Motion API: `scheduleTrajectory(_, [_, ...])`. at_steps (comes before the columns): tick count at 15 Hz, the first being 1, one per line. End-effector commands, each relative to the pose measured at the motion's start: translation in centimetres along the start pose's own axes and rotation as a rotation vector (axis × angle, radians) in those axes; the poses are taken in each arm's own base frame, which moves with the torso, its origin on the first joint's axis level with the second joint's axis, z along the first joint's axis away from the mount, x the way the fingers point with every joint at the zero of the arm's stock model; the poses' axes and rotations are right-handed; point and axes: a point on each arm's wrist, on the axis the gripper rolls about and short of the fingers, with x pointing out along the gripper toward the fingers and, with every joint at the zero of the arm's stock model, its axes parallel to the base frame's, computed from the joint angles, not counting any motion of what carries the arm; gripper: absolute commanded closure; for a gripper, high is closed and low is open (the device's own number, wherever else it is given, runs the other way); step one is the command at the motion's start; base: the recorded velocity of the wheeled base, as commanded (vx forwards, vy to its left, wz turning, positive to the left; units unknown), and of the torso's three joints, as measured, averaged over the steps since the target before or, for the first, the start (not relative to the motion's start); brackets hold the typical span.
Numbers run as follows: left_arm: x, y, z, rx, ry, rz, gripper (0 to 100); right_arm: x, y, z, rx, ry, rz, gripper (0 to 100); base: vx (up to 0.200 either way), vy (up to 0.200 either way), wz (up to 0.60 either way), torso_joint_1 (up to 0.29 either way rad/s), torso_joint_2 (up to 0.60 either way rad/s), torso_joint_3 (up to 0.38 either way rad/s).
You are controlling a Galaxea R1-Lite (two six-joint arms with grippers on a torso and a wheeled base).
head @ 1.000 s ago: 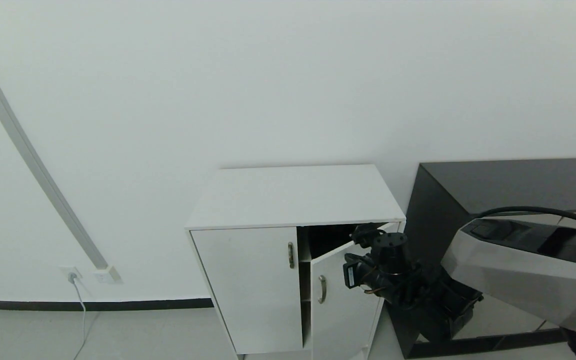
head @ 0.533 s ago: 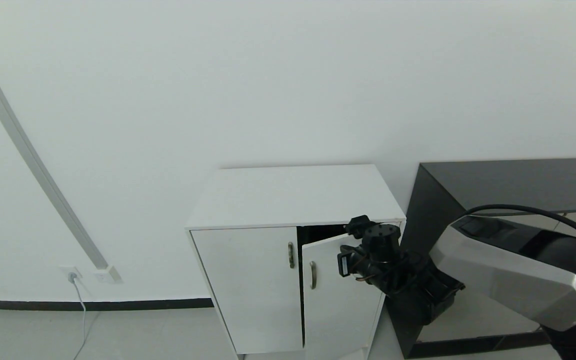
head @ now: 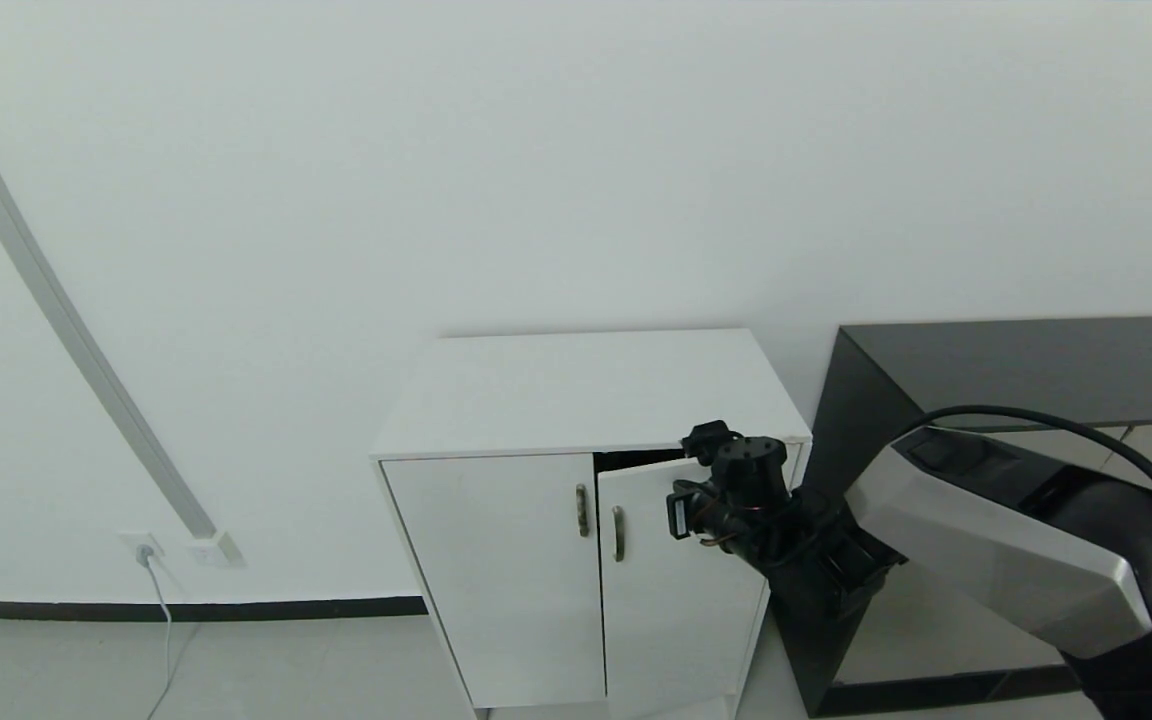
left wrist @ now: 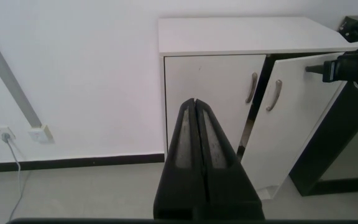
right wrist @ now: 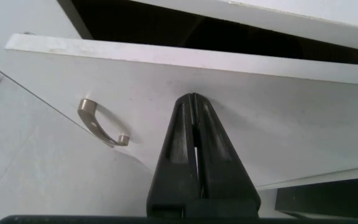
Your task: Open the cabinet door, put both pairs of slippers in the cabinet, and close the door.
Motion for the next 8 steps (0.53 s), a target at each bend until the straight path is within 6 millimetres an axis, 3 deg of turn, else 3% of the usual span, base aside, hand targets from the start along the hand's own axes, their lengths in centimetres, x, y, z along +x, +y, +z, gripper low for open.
scheduleTrajectory(1, [0.01, 0.0, 0.0, 0.0, 0.001, 0.0, 100, 0.32, 0.0, 0.1, 0.001, -0.006, -0.001, 100, 0.0, 0.0, 0.0, 0.0, 0.0, 0.0])
scheduleTrajectory(8, [0.01, 0.0, 0.0, 0.0, 0.001, 0.0, 100, 0.53, -0.08, 0.52, 0.003, -0.011, -0.003, 100, 0.0, 0.0, 0.0, 0.0, 0.0, 0.0])
